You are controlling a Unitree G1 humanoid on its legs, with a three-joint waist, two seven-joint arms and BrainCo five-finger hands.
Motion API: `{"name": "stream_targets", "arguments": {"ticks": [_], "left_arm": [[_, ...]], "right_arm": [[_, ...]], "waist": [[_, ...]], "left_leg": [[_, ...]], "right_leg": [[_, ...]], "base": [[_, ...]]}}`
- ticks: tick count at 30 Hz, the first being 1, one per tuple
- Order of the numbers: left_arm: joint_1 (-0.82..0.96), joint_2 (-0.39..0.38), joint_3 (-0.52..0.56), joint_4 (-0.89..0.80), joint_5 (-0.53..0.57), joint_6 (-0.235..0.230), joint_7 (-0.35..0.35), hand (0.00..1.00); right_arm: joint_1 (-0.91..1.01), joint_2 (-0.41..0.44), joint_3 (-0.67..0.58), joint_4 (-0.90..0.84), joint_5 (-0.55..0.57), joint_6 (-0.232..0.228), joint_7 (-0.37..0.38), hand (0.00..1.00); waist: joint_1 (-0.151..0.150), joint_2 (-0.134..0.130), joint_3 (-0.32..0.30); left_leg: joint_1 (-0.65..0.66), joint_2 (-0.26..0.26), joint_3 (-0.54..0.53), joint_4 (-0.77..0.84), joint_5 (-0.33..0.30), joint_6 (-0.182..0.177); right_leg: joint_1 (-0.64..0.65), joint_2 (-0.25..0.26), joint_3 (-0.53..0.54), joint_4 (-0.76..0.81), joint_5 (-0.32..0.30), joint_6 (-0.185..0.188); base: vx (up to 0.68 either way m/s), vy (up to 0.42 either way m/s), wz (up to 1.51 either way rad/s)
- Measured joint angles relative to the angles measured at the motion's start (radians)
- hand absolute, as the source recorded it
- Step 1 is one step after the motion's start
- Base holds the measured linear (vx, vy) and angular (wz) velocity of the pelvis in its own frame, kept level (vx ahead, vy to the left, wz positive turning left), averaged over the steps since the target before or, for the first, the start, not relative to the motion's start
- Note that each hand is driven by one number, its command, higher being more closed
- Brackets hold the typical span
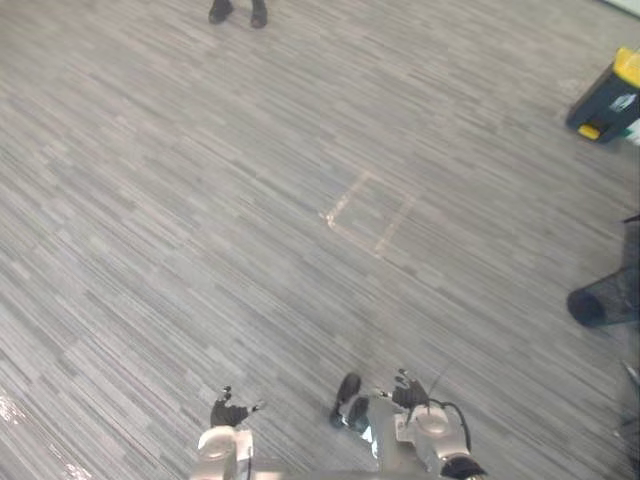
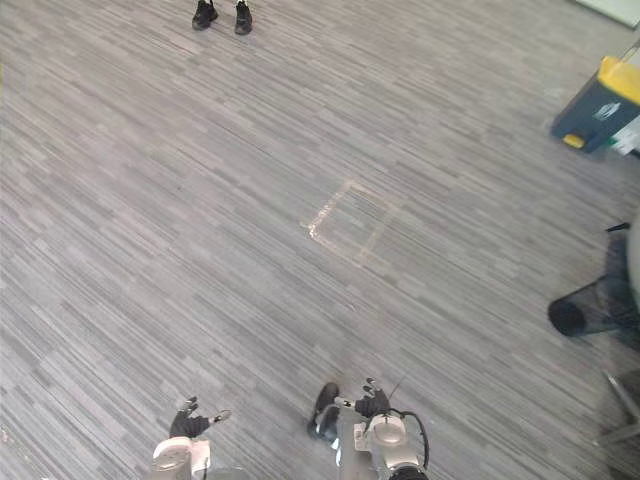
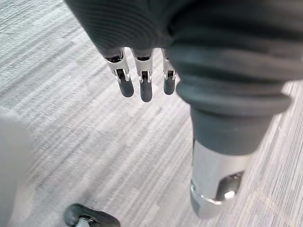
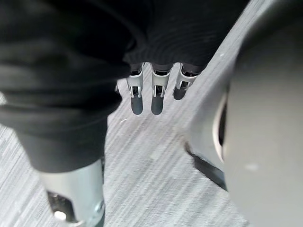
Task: Organize the slippers on the shoe rack
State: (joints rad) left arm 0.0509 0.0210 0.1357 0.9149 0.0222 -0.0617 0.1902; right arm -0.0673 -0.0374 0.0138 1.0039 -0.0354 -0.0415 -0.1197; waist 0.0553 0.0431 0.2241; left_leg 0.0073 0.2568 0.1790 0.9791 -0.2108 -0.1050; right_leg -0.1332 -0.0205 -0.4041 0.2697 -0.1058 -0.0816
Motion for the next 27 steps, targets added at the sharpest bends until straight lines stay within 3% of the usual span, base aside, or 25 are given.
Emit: {"name": "stream_targets", "arguments": {"ticks": [2, 3, 5, 6, 7, 8, 9, 11, 14, 15, 17, 19, 21, 22, 23, 24, 25, 27], "left_arm": [[0.002, 0.008, 0.004, -0.005, 0.000, -0.001, -0.001, 0.00], [0.002, 0.013, 0.006, -0.026, -0.003, -0.002, -0.001, 0.00], [-0.001, 0.015, 0.010, -0.053, -0.005, -0.015, -0.003, 0.00], [-0.001, 0.014, 0.011, -0.064, -0.005, -0.019, -0.004, 0.00], [-0.001, 0.012, 0.019, -0.077, -0.005, -0.022, -0.012, 0.00], [-0.003, -0.001, 0.032, -0.070, -0.006, -0.021, -0.020, 0.00], [-0.002, 0.016, 0.036, -0.060, -0.007, -0.021, -0.019, 0.00], [-0.002, 0.018, 0.044, -0.057, -0.007, -0.019, -0.019, 0.00], [-0.001, 0.030, 0.048, -0.053, -0.005, -0.016, -0.019, 0.00], [-0.001, 0.050, 0.039, -0.032, -0.004, -0.012, -0.020, 0.00], [0.001, 0.064, 0.035, -0.007, -0.004, -0.002, -0.019, 0.00], [0.002, 0.072, 0.017, 0.019, -0.003, 0.007, -0.019, 0.00], [0.001, 0.073, 0.011, 0.021, -0.003, 0.009, -0.019, 0.00], [-0.005, 0.071, -0.010, 0.021, -0.002, 0.009, -0.020, 0.00], [-0.007, 0.070, -0.018, 0.022, -0.001, 0.009, -0.020, 0.00], [-0.012, 0.066, -0.031, 0.021, 0.004, 0.009, -0.021, 0.00], [-0.009, 0.066, -0.046, 0.021, 0.014, 0.007, -0.022, 0.00], [0.002, 0.066, -0.048, 0.021, 0.017, 0.005, -0.022, 0.00]], "right_arm": [[-0.005, 0.001, -0.002, 0.016, -0.001, 0.003, -0.001, 0.00], [-0.015, -0.001, -0.002, 0.016, -0.001, 0.003, -0.002, 0.00], [-0.040, 0.004, -0.006, 0.017, -0.001, 0.003, -0.003, 0.00], [-0.049, 0.008, -0.010, 0.017, -0.002, 0.003, -0.004, 0.00], [-0.063, 0.012, -0.011, 0.020, -0.002, 0.001, -0.007, 0.00], [-0.071, 0.009, -0.006, 0.043, -0.004, 0.000, -0.009, 0.00], [-0.067, 0.036, 0.019, 0.049, -0.005, 0.003, -0.007, 0.00], [-0.064, 0.046, 0.031, 0.050, -0.005, 0.002, -0.006, 0.00], [-0.055, 0.051, 0.029, 0.054, -0.006, 0.001, -0.005, 0.00], [-0.046, 0.055, 0.028, 0.054, -0.007, 0.002, -0.004, 0.00], [-0.037, 0.056, 0.026, 0.058, -0.007, 0.003, 0.001, 0.00], [-0.029, 0.055, 0.005, 0.066, -0.007, 0.003, 0.004, 0.00], [-0.046, 0.052, -0.001, 0.064, -0.009, 0.000, 0.003, 0.00], [-0.049, 0.042, -0.001, 0.058, -0.009, -0.006, 0.003, 0.00], [-0.050, 0.037, -0.001, 0.052, -0.009, -0.006, 0.003, 0.00], [-0.049, 0.032, -0.002, 0.042, -0.008, -0.005, 0.001, 0.00], [-0.047, 0.031, -0.003, 0.038, -0.008, -0.002, 0.000, 0.00], [-0.037, 0.033, -0.003, 0.039, -0.009, 0.003, 0.000, 0.00]], "waist": [[0.005, -0.018, 0.000], [0.016, -0.029, 0.006], [0.031, -0.045, 0.018], [0.035, -0.055, 0.023], [0.043, -0.054, 0.027], [0.054, -0.047, 0.031], [0.059, -0.079, 0.021], [0.059, -0.089, 0.016], [0.071, -0.089, 0.013], [0.064, -0.092, 0.013], [0.053, -0.093, 0.016], [0.036, -0.079, 0.024], [0.033, -0.071, 0.033], [0.026, -0.067, 0.037], [0.025, -0.064, 0.039], [0.022, -0.063, 0.041], [0.017, -0.073, 0.043], [0.005, -0.090, 0.035]], "left_leg": [[-0.126, 0.011, 0.037, 0.050, -0.085, 0.030], [-0.209, 0.001, 0.056, -0.028, -0.134, 0.052], [-0.279, -0.041, 0.060, -0.186, -0.147, 0.057], [-0.297, -0.057, 0.054, -0.250, -0.142, 0.059], [-0.321, -0.088, 0.007, -0.434, -0.079, 0.045], [-0.293, -0.098, -0.009, -0.527, 0.058, 0.061], [-0.258, -0.133, 0.034, -0.551, 0.026, 0.058], [-0.244, -0.147, 0.036, -0.528, -0.017, 0.076], [-0.177, -0.152, 0.111, -0.491, -0.095, 0.124], [-0.129, -0.162, 0.132, -0.494, -0.121, 0.136], [-0.049, -0.180, 0.141, -0.520, -0.145, 0.147], [0.052, -0.183, 0.139, -0.590, -0.149, 0.153], [0.106, -0.181, 0.139, -0.639, -0.149, 0.152], [0.143, -0.172, 0.138, -0.673, -0.149, 0.152], [0.154, -0.167, 0.138, -0.680, -0.149, 0.152], [0.174, -0.157, 0.138, -0.695, -0.149, 0.152], [0.210, -0.161, 0.135, -0.722, -0.152, 0.133], [0.267, -0.173, 0.104, -0.741, -0.178, 0.077]], "right_leg": [[0.120, 0.001, 0.023, -0.085, -0.011, 0.018], [0.164, -0.005, 0.049, -0.113, -0.011, 0.021], [0.188, -0.037, 0.086, -0.122, -0.020, 0.043], [0.194, -0.051, 0.097, -0.121, -0.027, 0.059], [0.206, -0.077, 0.129, -0.120, -0.052, 0.107], [0.228, -0.083, 0.169, -0.122, -0.073, 0.164], [0.250, -0.120, 0.168, -0.135, -0.061, 0.167], [0.262, -0.120, 0.166, -0.122, -0.054, 0.178], [0.186, -0.175, 0.184, 0.146, -0.085, 0.218], [0.111, -0.210, 0.187, 0.391, -0.084, 0.234], [0.041, -0.258, 0.141, 0.667, -0.091, 0.211], [-0.027, -0.277, 0.033, 0.757, -0.137, 0.133], [-0.084, -0.266, -0.041, 0.659, -0.159, 0.110], [-0.122, -0.234, -0.084, 0.471, -0.157, 0.106], [-0.132, -0.219, -0.090, 0.398, -0.146, 0.109], [-0.144, -0.187, -0.103, 0.219, -0.090, 0.115], [-0.146, -0.153, -0.115, 0.015, 0.015, 0.114], [-0.146, -0.143, -0.110, -0.050, 0.077, 0.088]], "base": [[0.58, 0.034, -0.21], [0.52, 0.167, -0.38], [0.35, 0.207, -0.49], [0.28, 0.259, -0.58], [0.34, 0.360, -0.78], [0.53, 0.463, -0.81], [0.39, 0.323, -0.61], [0.38, 0.204, -0.25], [0.43, 0.249, -0.53], [0.30, 0.179, -0.22], [0.39, 0.150, -0.14], [0.46, 0.110, -0.20], [0.36, 0.039, -0.14], [0.27, -0.016, 0.05], [0.34, -0.044, 0.17], [0.36, -0.076, 0.29], [0.37, -0.093, 0.32], [0.51, -0.180, 0.46]]}}
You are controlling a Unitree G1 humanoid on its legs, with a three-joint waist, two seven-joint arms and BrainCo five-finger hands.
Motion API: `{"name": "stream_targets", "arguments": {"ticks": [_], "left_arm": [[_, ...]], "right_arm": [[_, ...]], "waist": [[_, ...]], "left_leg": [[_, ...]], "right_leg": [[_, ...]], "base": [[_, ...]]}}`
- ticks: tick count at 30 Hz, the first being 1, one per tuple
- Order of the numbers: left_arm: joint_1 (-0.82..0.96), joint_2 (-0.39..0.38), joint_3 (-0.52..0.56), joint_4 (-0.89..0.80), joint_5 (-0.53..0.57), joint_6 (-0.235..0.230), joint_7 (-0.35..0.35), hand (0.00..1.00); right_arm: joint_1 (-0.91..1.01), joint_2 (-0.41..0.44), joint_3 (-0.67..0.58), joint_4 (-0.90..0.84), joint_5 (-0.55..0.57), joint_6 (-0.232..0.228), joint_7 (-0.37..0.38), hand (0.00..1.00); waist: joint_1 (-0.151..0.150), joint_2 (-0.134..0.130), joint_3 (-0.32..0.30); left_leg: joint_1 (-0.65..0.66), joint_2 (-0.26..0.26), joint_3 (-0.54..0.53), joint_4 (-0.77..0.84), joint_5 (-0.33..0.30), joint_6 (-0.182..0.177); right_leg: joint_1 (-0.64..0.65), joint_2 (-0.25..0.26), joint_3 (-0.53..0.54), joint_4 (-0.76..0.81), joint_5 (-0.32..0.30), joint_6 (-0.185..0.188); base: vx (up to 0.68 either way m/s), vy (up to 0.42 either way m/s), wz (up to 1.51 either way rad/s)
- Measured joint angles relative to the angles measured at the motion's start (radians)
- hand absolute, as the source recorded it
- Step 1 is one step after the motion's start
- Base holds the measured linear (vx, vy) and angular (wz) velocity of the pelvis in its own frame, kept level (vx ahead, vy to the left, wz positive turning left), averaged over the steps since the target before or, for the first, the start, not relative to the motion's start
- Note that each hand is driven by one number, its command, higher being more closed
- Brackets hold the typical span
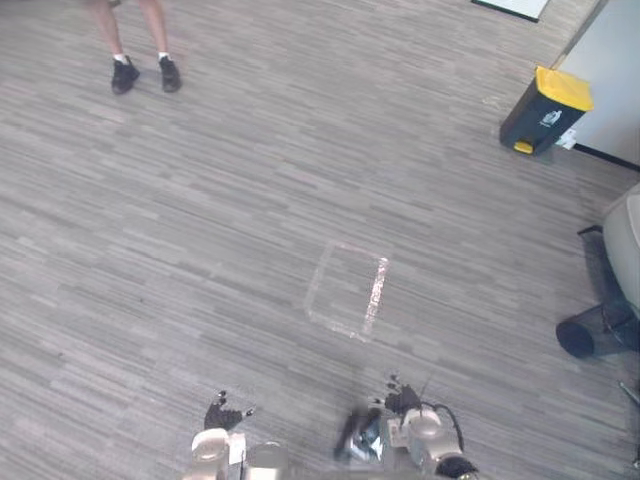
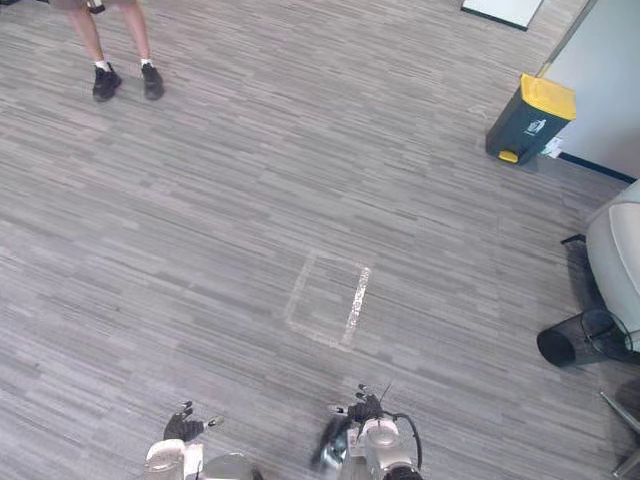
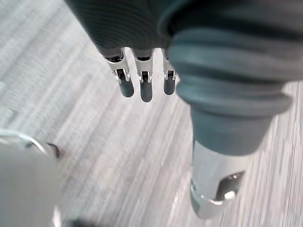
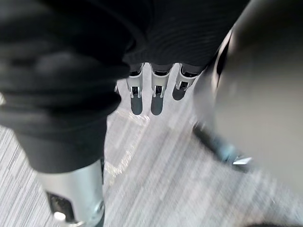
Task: Organize the slippers on the shoe rack
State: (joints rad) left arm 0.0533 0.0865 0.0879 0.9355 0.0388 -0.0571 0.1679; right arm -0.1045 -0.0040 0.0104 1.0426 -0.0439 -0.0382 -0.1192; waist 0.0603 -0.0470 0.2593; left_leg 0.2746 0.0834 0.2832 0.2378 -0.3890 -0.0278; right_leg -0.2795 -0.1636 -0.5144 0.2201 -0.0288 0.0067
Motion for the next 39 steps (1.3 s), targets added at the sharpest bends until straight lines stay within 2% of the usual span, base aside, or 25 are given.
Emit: {"name": "stream_targets", "arguments": {"ticks": [1, 4, 5, 6, 7, 9, 11, 13, 15, 16, 17, 19, 21, 23, 24, 25, 27, 29, 31, 33, 34, 35, 36, 37, 39], "left_arm": [[0.002, -0.002, 0.001, 0.007, 0.007, 0.000, 0.000, 0.00], [0.005, -0.025, 0.001, 0.008, 0.009, -0.003, -0.002, 0.00], [-0.004, -0.034, 0.002, 0.014, 0.011, -0.001, -0.011, 0.00], [-0.004, -0.034, 0.002, 0.014, 0.012, -0.001, -0.011, 0.00], [-0.011, -0.040, 0.002, 0.020, 0.020, 0.002, -0.020, 0.00], [-0.021, -0.042, 0.002, 0.020, 0.020, -0.002, -0.023, 0.00], [-0.028, -0.040, 0.004, 0.004, 0.019, -0.003, -0.025, 0.00], [-0.026, -0.039, 0.012, -0.028, 0.017, -0.006, -0.024, 0.00], [-0.027, -0.038, 0.014, -0.054, 0.016, -0.008, -0.024, 0.00], [-0.027, -0.041, 0.014, -0.073, 0.017, -0.017, -0.024, 0.00], [-0.029, -0.052, 0.015, -0.067, 0.011, -0.020, -0.023, 0.00], [-0.030, -0.038, 0.020, -0.055, 0.007, -0.018, -0.020, 0.00], [-0.029, -0.039, 0.052, -0.049, -0.002, -0.018, -0.018, 0.00], [-0.029, -0.026, 0.057, -0.037, -0.002, -0.016, -0.017, 0.00], [-0.027, -0.018, 0.057, -0.027, -0.002, -0.015, -0.018, 0.00], [-0.022, -0.009, 0.057, -0.016, -0.002, -0.014, -0.018, 0.00], [-0.020, 0.006, 0.050, 0.006, 0.000, -0.010, -0.018, 0.00], [-0.007, 0.017, 0.051, 0.026, 0.000, -0.001, -0.018, 0.00], [-0.001, 0.020, 0.051, 0.028, 0.000, -0.001, -0.019, 0.00], [-0.004, 0.020, 0.051, 0.030, 0.000, -0.001, -0.020, 0.00], [-0.003, 0.022, 0.051, 0.039, 0.000, -0.002, -0.021, 0.00], [-0.002, 0.024, 0.051, 0.039, 0.000, -0.002, -0.021, 0.00], [0.001, 0.029, 0.050, 0.039, 0.001, -0.003, -0.023, 0.00], [-0.005, 0.020, 0.044, 0.056, 0.011, 0.000, -0.031, 0.00], [0.000, 0.003, 0.027, 0.057, 0.021, -0.001, -0.041, 0.00]], "right_arm": [[0.006, -0.008, -0.003, -0.004, 0.001, -0.001, 0.001, 0.00], [0.005, -0.017, -0.013, -0.005, 0.000, -0.001, 0.002, 0.00], [0.003, -0.025, -0.016, -0.011, 0.001, -0.001, 0.003, 0.00], [0.003, -0.025, -0.016, -0.012, 0.001, -0.001, 0.003, 0.00], [0.006, -0.031, -0.012, -0.018, 0.004, 0.000, 0.003, 0.00], [0.023, -0.027, -0.006, -0.012, 0.006, 0.001, 0.001, 0.00], [0.025, -0.026, -0.009, -0.004, 0.007, 0.002, -0.001, 0.00], [0.025, -0.023, -0.009, -0.003, 0.016, 0.003, -0.001, 0.00], [0.018, -0.015, -0.015, -0.003, 0.016, 0.003, -0.002, 0.00], [0.008, -0.007, -0.020, -0.002, 0.016, 0.001, -0.004, 0.00], [0.013, -0.011, -0.018, 0.007, 0.016, -0.001, -0.006, 0.00], [0.022, 0.015, 0.003, 0.011, 0.016, 0.000, -0.006, 0.00], [0.036, 0.019, 0.004, 0.020, 0.016, -0.001, -0.006, 0.00], [0.033, 0.021, 0.004, 0.025, 0.015, -0.001, -0.004, 0.00], [0.034, 0.021, 0.004, 0.028, 0.015, -0.002, -0.001, 0.00], [0.034, 0.020, 0.003, 0.030, 0.012, -0.003, 0.003, 0.00], [0.032, 0.020, 0.003, 0.028, 0.012, -0.006, 0.010, 0.00], [0.031, 0.020, 0.003, 0.029, 0.004, -0.011, 0.023, 0.00], [0.027, 0.019, 0.002, 0.028, 0.002, -0.011, 0.024, 0.00], [0.008, 0.013, 0.002, 0.032, 0.002, -0.009, 0.026, 0.00], [0.003, 0.009, 0.003, 0.035, 0.001, -0.010, 0.028, 0.00], [0.007, 0.007, 0.003, 0.036, 0.001, -0.010, 0.028, 0.00], [0.015, 0.005, 0.003, 0.036, -0.001, -0.011, 0.030, 0.00], [0.017, -0.017, 0.003, 0.033, -0.002, -0.012, 0.030, 0.00], [0.018, -0.032, 0.002, 0.033, -0.003, -0.011, 0.030, 0.00]], "waist": [[-0.011, 0.001, -0.007], [-0.005, 0.045, -0.037], [-0.008, 0.089, -0.038], [-0.009, 0.090, -0.038], [-0.012, 0.106, -0.032], [-0.005, 0.103, -0.026], [-0.003, 0.080, -0.019], [0.006, 0.064, -0.010], [0.020, 0.054, -0.001], [0.034, 0.049, 0.006], [0.041, 0.055, 0.016], [0.042, 0.022, 0.005], [0.049, 0.009, -0.005], [0.050, 0.003, -0.010], [0.048, 0.007, -0.008], [0.047, 0.007, -0.008], [0.039, 0.011, -0.006], [0.032, 0.015, -0.006], [0.031, 0.016, -0.006], [0.030, 0.019, -0.004], [0.030, 0.018, -0.005], [0.030, 0.014, -0.005], [0.032, 0.002, -0.010], [0.026, 0.018, -0.020], [0.021, 0.049, -0.037]], "left_leg": [[0.043, 0.000, -0.038, -0.013, -0.019, -0.030], [-0.037, 0.080, -0.095, 0.174, -0.016, -0.035], [-0.120, 0.139, -0.131, 0.389, 0.049, -0.058], [-0.122, 0.140, -0.133, 0.398, 0.054, -0.056], [-0.181, 0.164, -0.153, 0.562, 0.206, -0.054], [-0.302, 0.190, -0.154, 0.823, 0.163, -0.073], [-0.384, 0.169, -0.140, 0.862, 0.102, -0.063], [-0.486, 0.144, -0.127, 0.742, 0.027, -0.039], [-0.535, 0.108, -0.155, 0.573, 0.019, -0.029], [-0.555, 0.053, -0.259, 0.343, 0.064, -0.052], [-0.524, 0.036, -0.281, 0.266, 0.194, -0.043], [-0.487, 0.006, -0.237, 0.228, 0.174, -0.046], [-0.460, -0.004, -0.188, 0.265, 0.118, -0.015], [-0.415, -0.003, -0.124, 0.273, 0.090, 0.028], [-0.367, -0.002, -0.079, 0.258, 0.069, 0.043], [-0.304, -0.004, -0.027, 0.243, 0.051, 0.058], [-0.249, -0.004, 0.013, 0.222, 0.044, 0.065], [-0.152, 0.019, 0.068, 0.158, 0.044, 0.065], [-0.119, 0.035, 0.106, 0.122, 0.044, 0.064], [-0.096, 0.052, 0.157, 0.093, 0.045, 0.063], [-0.074, 0.052, 0.193, 0.073, 0.052, 0.049], [-0.067, 0.045, 0.196, 0.070, 0.053, 0.044], [-0.049, 0.026, 0.185, 0.057, 0.049, 0.015], [-0.012, 0.035, 0.140, 0.062, 0.014, -0.042], [-0.022, 0.063, 0.115, 0.078, 0.008, -0.049]], "right_leg": [[-0.019, 0.003, 0.053, 0.083, 0.087, -0.064], [-0.049, 0.039, 0.036, 0.196, -0.019, -0.088], [-0.022, 0.088, 0.033, 0.204, -0.066, -0.098], [-0.021, 0.089, 0.033, 0.204, -0.067, -0.097], [0.035, 0.127, 0.048, 0.171, -0.087, -0.096], [0.150, 0.167, 0.105, 0.077, -0.094, -0.101], [0.238, 0.172, 0.145, 0.008, -0.092, -0.097], [0.317, 0.169, 0.205, -0.046, -0.086, -0.088], [0.344, 0.154, 0.254, -0.056, -0.089, -0.080], [0.354, 0.125, 0.307, -0.044, -0.123, -0.008], [0.361, 0.120, 0.354, -0.028, -0.146, 0.032], [0.370, 0.077, 0.358, -0.030, -0.141, 0.042], [0.378, 0.054, 0.365, -0.003, -0.144, 0.052], [0.344, 0.020, 0.367, 0.125, -0.170, 0.088], [0.279, -0.013, 0.349, 0.303, -0.179, 0.100], [0.218, -0.058, 0.296, 0.501, -0.179, 0.094], [0.183, -0.107, 0.197, 0.632, -0.203, 0.051], [0.170, -0.123, 0.019, 0.615, -0.255, -0.011], [0.141, -0.116, -0.061, 0.506, -0.261, -0.013], [0.098, -0.104, -0.143, 0.348, -0.225, -0.006], [0.089, -0.090, -0.232, 0.161, -0.120, -0.010], [0.090, -0.089, -0.244, 0.129, -0.094, -0.013], [0.092, -0.092, -0.257, 0.064, -0.003, -0.043], [0.094, -0.080, -0.233, 0.096, 0.063, -0.145], [0.083, -0.053, -0.226, 0.109, 0.025, -0.135]], "base": [[0.53, -0.199, 0.46], [0.66, -0.272, 0.01], [0.48, -0.187, -0.25], [0.70, -0.215, -0.46], [0.54, -0.107, -0.52], [0.53, -0.068, -0.61], [0.46, 0.025, -0.44], [0.45, 0.125, -0.81], [0.34, 0.247, -0.92], [0.27, 0.336, -1.08], [0.32, 0.403, -1.11], [0.30, 0.285, -0.48], [0.32, 0.227, -0.61], [0.31, 0.248, -0.77], [0.25, 0.180, -0.96], [0.24, 0.166, -0.94], [0.21, 0.101, -0.75], [0.26, 0.068, -0.82], [0.20, -0.010, -0.72], [0.26, -0.066, -0.76], [0.22, -0.073, -0.52], [0.29, -0.100, -0.61], [0.33, -0.127, -0.44], [0.38, -0.146, -0.42], [0.29, -0.143, -0.26]]}}
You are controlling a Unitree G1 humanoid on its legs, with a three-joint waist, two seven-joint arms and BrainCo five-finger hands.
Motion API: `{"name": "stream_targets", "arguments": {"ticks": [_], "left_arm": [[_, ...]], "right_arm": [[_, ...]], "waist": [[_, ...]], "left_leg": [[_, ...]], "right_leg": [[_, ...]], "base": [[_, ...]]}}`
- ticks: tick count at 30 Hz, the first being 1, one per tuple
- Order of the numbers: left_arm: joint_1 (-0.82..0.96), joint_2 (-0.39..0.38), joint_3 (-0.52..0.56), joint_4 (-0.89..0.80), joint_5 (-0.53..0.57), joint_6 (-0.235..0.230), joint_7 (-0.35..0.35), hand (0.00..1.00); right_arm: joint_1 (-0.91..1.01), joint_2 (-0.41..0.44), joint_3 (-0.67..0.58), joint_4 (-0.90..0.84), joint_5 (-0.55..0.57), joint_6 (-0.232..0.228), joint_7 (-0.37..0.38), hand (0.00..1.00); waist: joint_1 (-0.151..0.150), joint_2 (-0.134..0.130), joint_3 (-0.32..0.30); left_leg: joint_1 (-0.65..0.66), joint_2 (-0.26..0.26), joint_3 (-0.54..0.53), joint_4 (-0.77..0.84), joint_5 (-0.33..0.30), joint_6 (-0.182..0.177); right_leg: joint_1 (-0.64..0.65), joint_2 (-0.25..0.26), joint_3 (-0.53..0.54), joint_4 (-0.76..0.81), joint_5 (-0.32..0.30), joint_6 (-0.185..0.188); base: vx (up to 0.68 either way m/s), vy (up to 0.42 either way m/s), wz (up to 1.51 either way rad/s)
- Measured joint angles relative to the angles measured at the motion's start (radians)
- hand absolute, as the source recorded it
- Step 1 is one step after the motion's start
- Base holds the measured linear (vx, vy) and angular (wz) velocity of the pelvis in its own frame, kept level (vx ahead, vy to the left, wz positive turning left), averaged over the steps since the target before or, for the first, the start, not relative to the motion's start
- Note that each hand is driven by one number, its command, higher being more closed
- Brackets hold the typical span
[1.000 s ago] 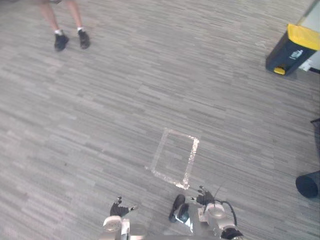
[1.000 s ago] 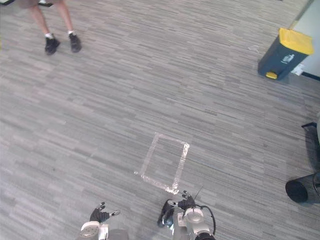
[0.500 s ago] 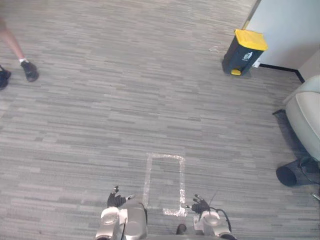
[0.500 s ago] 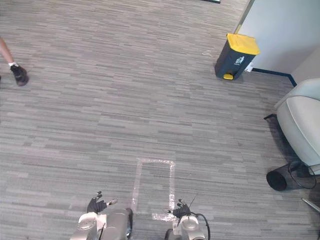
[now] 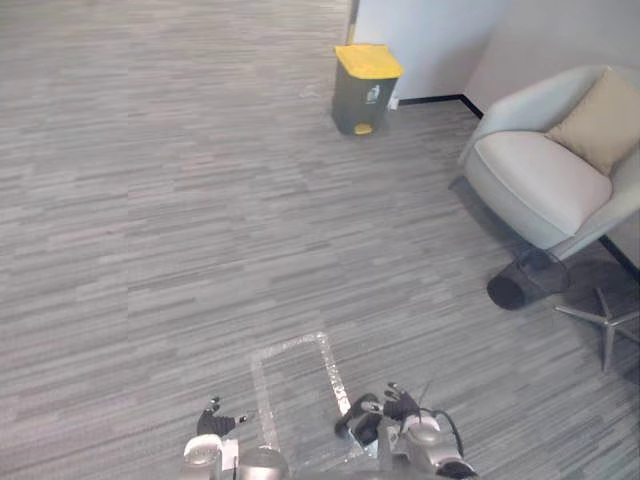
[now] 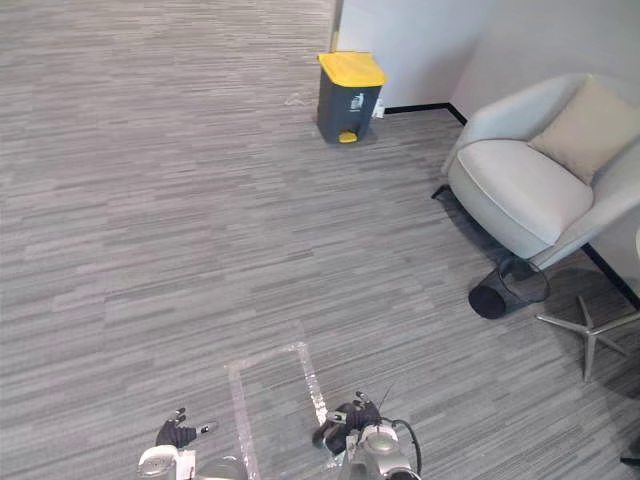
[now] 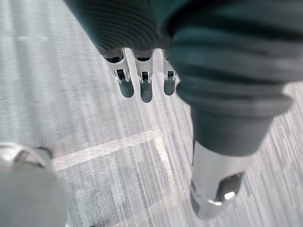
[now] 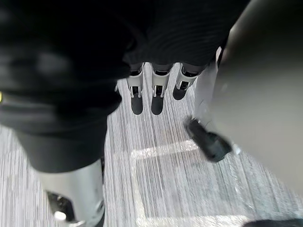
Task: Organize the slippers on the shoe rack
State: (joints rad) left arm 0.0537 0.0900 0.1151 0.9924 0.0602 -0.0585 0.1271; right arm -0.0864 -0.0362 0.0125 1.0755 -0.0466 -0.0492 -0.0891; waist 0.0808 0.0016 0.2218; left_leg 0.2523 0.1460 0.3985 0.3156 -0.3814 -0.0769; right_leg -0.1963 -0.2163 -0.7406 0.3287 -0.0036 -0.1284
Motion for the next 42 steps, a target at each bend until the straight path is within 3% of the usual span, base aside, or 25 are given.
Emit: {"name": "stream_targets", "arguments": {"ticks": [1, 3, 4, 5, 6, 8, 10, 12, 13, 14, 16, 17, 20, 22, 25, 27, 28, 30, 31, 33, 34, 35, 37, 38, 42], "left_arm": [[-0.003, -0.006, -0.021, -0.002, 0.009, -0.002, -0.003, 0.00], [-0.004, -0.004, -0.027, -0.002, 0.011, -0.001, -0.004, 0.00], [-0.006, 0.003, -0.030, -0.001, 0.018, 0.001, -0.004, 0.00], [-0.007, 0.004, -0.038, -0.001, 0.018, 0.002, -0.004, 0.00], [-0.010, 0.007, -0.052, -0.001, 0.018, 0.002, -0.005, 0.00], [-0.015, 0.007, -0.059, -0.009, 0.017, 0.000, -0.004, 0.00], [-0.009, 0.004, -0.057, -0.036, 0.016, -0.001, -0.001, 0.00], [0.001, 0.003, -0.056, -0.052, 0.015, -0.002, 0.002, 0.00], [0.008, 0.003, -0.054, -0.061, 0.014, -0.004, 0.003, 0.00], [0.018, 0.001, -0.052, -0.057, 0.012, -0.002, 0.004, 0.00], [0.040, -0.002, -0.051, -0.055, 0.005, -0.002, 0.004, 0.00], [0.049, 0.004, -0.040, -0.044, -0.004, -0.001, 0.005, 0.00], [0.044, 0.005, -0.024, -0.021, -0.005, -0.001, 0.004, 0.00], [0.043, 0.005, -0.024, -0.016, -0.005, 0.000, 0.004, 0.00], [0.035, 0.002, -0.024, 0.000, -0.005, -0.001, 0.004, 0.00], [0.037, 0.009, -0.025, 0.002, -0.005, -0.002, 0.003, 0.00], [0.037, 0.015, -0.026, 0.008, -0.005, -0.002, 0.002, 0.00], [0.048, 0.023, -0.026, 0.013, -0.006, -0.002, 0.003, 0.00], [0.059, 0.026, -0.024, 0.014, -0.013, -0.001, 0.003, 0.00], [0.068, 0.037, -0.025, 0.015, -0.022, 0.000, 0.003, 0.00], [0.069, 0.037, -0.024, 0.020, -0.024, 0.001, 0.003, 0.00], [0.076, 0.011, -0.025, 0.019, -0.024, 0.006, 0.003, 0.00], [0.078, 0.005, -0.026, 0.017, -0.024, 0.006, 0.004, 0.00], [0.076, 0.005, -0.026, 0.007, -0.025, 0.006, 0.004, 0.00], [0.064, 0.016, -0.026, -0.006, -0.026, 0.005, 0.004, 0.00]], "right_arm": [[-0.002, -0.007, -0.015, 0.000, 0.000, 0.000, 0.000, 0.00], [-0.002, -0.006, -0.026, 0.000, 0.000, 0.000, -0.001, 0.00], [0.001, -0.007, -0.027, -0.001, 0.004, 0.000, -0.002, 0.00], [0.003, -0.007, -0.027, -0.002, 0.005, 0.000, -0.003, 0.00], [0.006, -0.008, -0.027, -0.007, 0.006, 0.000, -0.003, 0.00], [0.008, -0.009, -0.029, -0.003, 0.007, 0.002, -0.003, 0.00], [0.015, -0.012, -0.037, 0.002, 0.008, 0.003, -0.009, 0.00], [0.015, -0.013, -0.037, 0.003, 0.008, 0.003, -0.010, 0.00], [0.015, -0.012, -0.035, 0.006, 0.008, 0.003, -0.010, 0.00], [0.012, -0.012, -0.018, 0.011, 0.007, 0.003, -0.010, 0.00], [0.019, -0.014, -0.002, 0.008, 0.006, 0.002, -0.010, 0.00], [0.018, -0.007, 0.002, 0.007, 0.005, 0.002, -0.009, 0.00], [0.025, -0.006, 0.002, 0.011, 0.003, 0.003, -0.009, 0.00], [0.036, -0.008, 0.000, 0.012, 0.003, 0.004, -0.010, 0.00], [0.036, -0.011, 0.001, 0.010, 0.002, 0.004, -0.009, 0.00], [0.021, -0.010, 0.000, 0.009, -0.003, 0.004, -0.008, 0.00], [0.012, -0.010, -0.005, 0.011, -0.005, 0.004, -0.007, 0.00], [0.019, -0.008, -0.017, 0.043, -0.027, 0.005, -0.003, 0.00], [0.021, -0.006, -0.022, 0.054, -0.032, 0.008, 0.001, 0.00], [0.030, -0.005, -0.022, 0.060, -0.032, 0.010, 0.003, 0.00], [0.034, -0.011, -0.030, 0.058, -0.032, 0.009, 0.004, 0.00], [0.038, -0.026, -0.042, 0.055, -0.031, 0.010, 0.004, 0.00], [0.045, -0.040, -0.044, 0.055, -0.031, 0.010, 0.002, 0.00], [0.056, -0.046, -0.050, 0.055, -0.031, 0.011, 0.000, 0.00], [0.069, -0.042, -0.078, 0.049, -0.028, 0.011, -0.006, 0.00]], "waist": [[-0.003, 0.024, -0.005], [-0.003, 0.033, -0.009], [-0.005, 0.046, -0.010], [-0.006, 0.049, -0.010], [-0.007, 0.053, -0.010], [-0.005, 0.060, -0.012], [-0.004, 0.054, -0.010], [0.001, 0.050, -0.007], [0.014, 0.046, -0.006], [0.028, 0.053, -0.008], [0.032, 0.052, -0.014], [0.018, 0.041, -0.023], [0.019, 0.031, -0.029], [0.018, 0.032, -0.029], [0.020, 0.029, -0.028], [0.022, 0.022, -0.020], [0.019, 0.018, -0.016], [0.025, 0.003, -0.020], [0.028, -0.003, -0.023], [0.030, -0.025, -0.034], [0.035, -0.028, -0.039], [0.038, 0.008, -0.048], [0.038, 0.021, -0.063], [0.038, 0.021, -0.064], [0.038, 0.002, -0.052]], "left_leg": [[-0.035, 0.044, -0.027, 0.086, -0.004, -0.003], [-0.081, 0.087, -0.059, 0.205, -0.001, -0.005], [-0.133, 0.141, -0.101, 0.363, 0.032, -0.021], [-0.152, 0.157, -0.116, 0.423, 0.060, -0.029], [-0.186, 0.181, -0.137, 0.523, 0.132, -0.038], [-0.259, 0.193, -0.160, 0.645, 0.066, -0.050], [-0.312, 0.149, -0.167, 0.540, -0.017, -0.025], [-0.327, 0.099, -0.222, 0.409, -0.032, -0.018], [-0.331, 0.057, -0.296, 0.309, -0.031, -0.016], [-0.333, 0.004, -0.434, 0.206, 0.013, -0.016], [-0.298, -0.031, -0.459, 0.178, 0.036, -0.013], [-0.277, -0.030, -0.397, 0.174, 0.034, -0.008], [-0.237, -0.049, -0.336, 0.154, 0.033, -0.001], [-0.223, -0.061, -0.319, 0.153, 0.034, 0.000], [-0.193, -0.090, -0.282, 0.127, 0.052, 0.032], [-0.176, -0.096, -0.205, 0.069, 0.065, 0.069], [-0.158, -0.103, -0.183, 0.036, 0.065, 0.084], [-0.135, -0.106, -0.153, 0.017, 0.071, 0.089], [-0.126, -0.104, -0.143, 0.016, 0.071, 0.089], [-0.115, -0.111, -0.114, 0.018, 0.073, 0.081], [-0.115, -0.123, -0.119, 0.004, 0.083, 0.066], [-0.125, -0.101, -0.157, -0.036, 0.111, 0.061], [-0.137, -0.086, -0.160, -0.069, 0.145, 0.055], [-0.147, -0.078, -0.162, -0.093, 0.169, 0.046], [-0.141, -0.070, -0.185, -0.108, 0.174, 0.043]], "right_leg": [[-0.003, 0.042, -0.001, 0.000, -0.051, 0.013], [0.006, 0.076, 0.000, -0.002, -0.072, 0.012], [0.023, 0.117, 0.011, -0.001, -0.094, 0.004], [0.031, 0.131, 0.021, -0.003, -0.102, 0.001], [0.053, 0.162, 0.045, -0.022, -0.108, 0.001], [0.090, 0.205, 0.104, -0.084, -0.103, -0.004], [0.140, 0.226, 0.171, -0.146, -0.079, 0.007], [0.165, 0.229, 0.232, -0.166, -0.067, 0.020], [0.168, 0.230, 0.285, -0.168, -0.061, 0.029], [0.163, 0.235, 0.366, -0.168, -0.049, 0.047], [0.164, 0.239, 0.425, -0.174, -0.035, 0.068], [0.174, 0.235, 0.461, -0.202, 0.003, 0.088], [0.194, 0.231, 0.537, -0.250, 0.047, 0.117], [0.193, 0.228, 0.564, -0.249, 0.055, 0.124], [0.158, 0.206, 0.609, -0.205, 0.065, 0.139], [0.106, 0.144, 0.479, -0.077, -0.008, 0.123], [0.088, 0.089, 0.356, 0.047, -0.077, 0.114], [0.119, 0.001, 0.190, 0.214, -0.186, 0.096], [0.154, -0.022, 0.153, 0.253, -0.229, 0.106], [0.181, -0.040, 0.162, 0.229, -0.280, 0.135], [0.184, 0.000, 0.185, 0.155, -0.286, 0.127], [0.199, 0.077, 0.214, 0.027, -0.215, 0.111], [0.206, 0.127, 0.237, -0.088, -0.157, 0.105], [0.223, 0.171, 0.259, -0.207, -0.092, 0.092], [0.286, 0.221, 0.275, -0.359, -0.004, 0.081]], "base": [[0.32, -0.205, -0.29], [0.26, -0.164, -0.34], [0.20, -0.091, -0.42], [0.31, -0.113, -0.62], [0.23, -0.040, -0.68], [0.20, -0.009, -0.71], [0.19, 0.066, -0.78], [0.12, 0.125, -0.96], [0.07, 0.230, -1.72], [0.04, 0.241, -1.58], [0.07, 0.309, -1.31], [0.10, 0.261, -1.01], [0.11, 0.259, -0.73], [0.06, 0.181, -0.69], [0.00, 0.137, -0.72], [-0.07, 0.062, -0.55], [-0.03, 0.010, -0.20], [0.01, -0.039, -0.27], [0.03, -0.122, -0.31], [0.04, -0.144, -0.49], [0.00, -0.129, -0.97], [0.00, -0.096, -0.87], [-0.05, -0.093, -0.72], [-0.05, -0.132, -0.62], [-0.03, -0.103, -0.24]]}}
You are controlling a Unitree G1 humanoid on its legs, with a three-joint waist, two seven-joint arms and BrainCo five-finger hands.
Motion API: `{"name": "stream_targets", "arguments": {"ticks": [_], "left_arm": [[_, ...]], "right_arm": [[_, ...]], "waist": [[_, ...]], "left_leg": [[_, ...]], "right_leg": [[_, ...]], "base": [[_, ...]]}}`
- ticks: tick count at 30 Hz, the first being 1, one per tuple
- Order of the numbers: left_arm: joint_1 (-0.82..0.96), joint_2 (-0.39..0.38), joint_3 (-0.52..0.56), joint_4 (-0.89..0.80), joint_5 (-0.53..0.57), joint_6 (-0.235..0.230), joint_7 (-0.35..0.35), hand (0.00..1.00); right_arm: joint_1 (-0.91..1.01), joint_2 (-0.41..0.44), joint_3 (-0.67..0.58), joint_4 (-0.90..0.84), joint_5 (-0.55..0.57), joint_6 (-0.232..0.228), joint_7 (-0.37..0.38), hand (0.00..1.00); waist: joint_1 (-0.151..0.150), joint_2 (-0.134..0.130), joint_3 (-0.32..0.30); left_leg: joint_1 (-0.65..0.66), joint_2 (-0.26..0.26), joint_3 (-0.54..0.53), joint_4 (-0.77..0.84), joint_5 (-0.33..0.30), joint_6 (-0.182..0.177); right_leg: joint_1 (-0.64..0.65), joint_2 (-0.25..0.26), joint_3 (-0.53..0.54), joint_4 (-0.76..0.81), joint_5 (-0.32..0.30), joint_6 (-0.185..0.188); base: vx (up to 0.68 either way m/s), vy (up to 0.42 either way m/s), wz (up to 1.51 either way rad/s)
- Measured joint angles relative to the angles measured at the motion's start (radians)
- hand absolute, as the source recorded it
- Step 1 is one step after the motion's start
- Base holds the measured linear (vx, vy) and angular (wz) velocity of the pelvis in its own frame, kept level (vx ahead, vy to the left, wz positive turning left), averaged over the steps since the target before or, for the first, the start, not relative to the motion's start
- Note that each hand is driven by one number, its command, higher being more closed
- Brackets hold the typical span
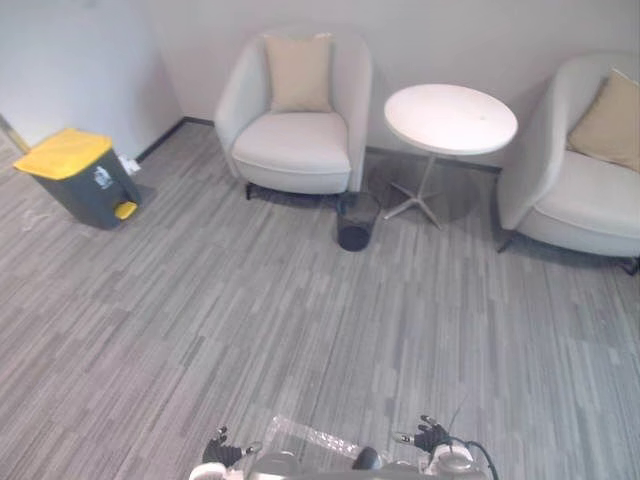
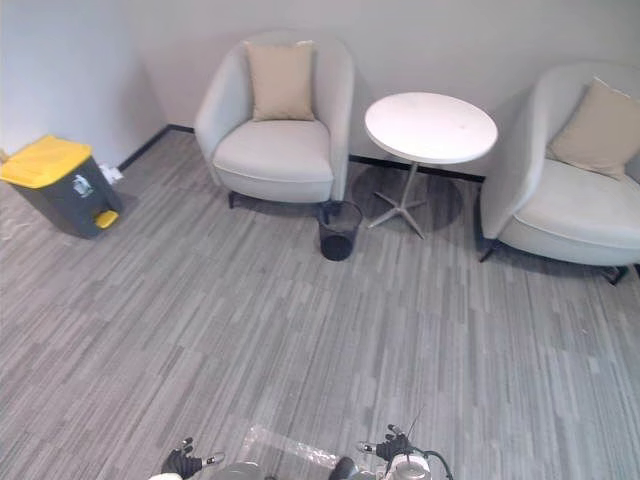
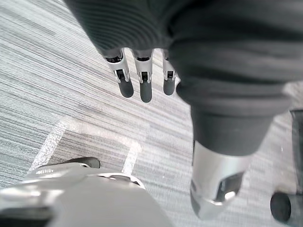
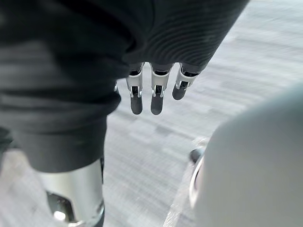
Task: Organize the slippers on the shoe rack
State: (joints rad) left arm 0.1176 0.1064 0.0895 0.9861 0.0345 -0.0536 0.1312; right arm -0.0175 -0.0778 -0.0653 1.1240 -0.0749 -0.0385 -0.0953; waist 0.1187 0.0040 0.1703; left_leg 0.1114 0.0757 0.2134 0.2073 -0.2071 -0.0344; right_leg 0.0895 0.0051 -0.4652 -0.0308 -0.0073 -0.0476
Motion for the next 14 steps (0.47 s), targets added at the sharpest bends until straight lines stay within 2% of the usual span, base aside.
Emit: {"name": "stream_targets", "arguments": {"ticks": [4, 14], "left_arm": [[-0.008, 0.001, 0.000, -0.004, 0.000, -0.002, 0.000, 0.00], [-0.007, -0.002, 0.006, 0.005, 0.000, -0.006, 0.000, 0.00]], "right_arm": [[0.028, 0.009, -0.031, -0.011, -0.001, -0.001, -0.005, 0.00], [0.042, 0.020, -0.085, -0.016, 0.000, -0.001, -0.015, 0.00]], "waist": [[0.000, -0.009, -0.002], [0.004, -0.006, -0.006]], "left_leg": [[0.014, -0.007, -0.029, -0.017, -0.003, -0.004], [0.044, -0.030, -0.033, -0.051, 0.004, 0.002]], "right_leg": [[0.039, 0.007, -0.003, -0.065, 0.041, 0.006], [0.053, -0.013, -0.006, -0.067, 0.055, 0.021]], "base": [[-0.06, -0.017, 0.07], [-0.02, 0.013, 0.02]]}}
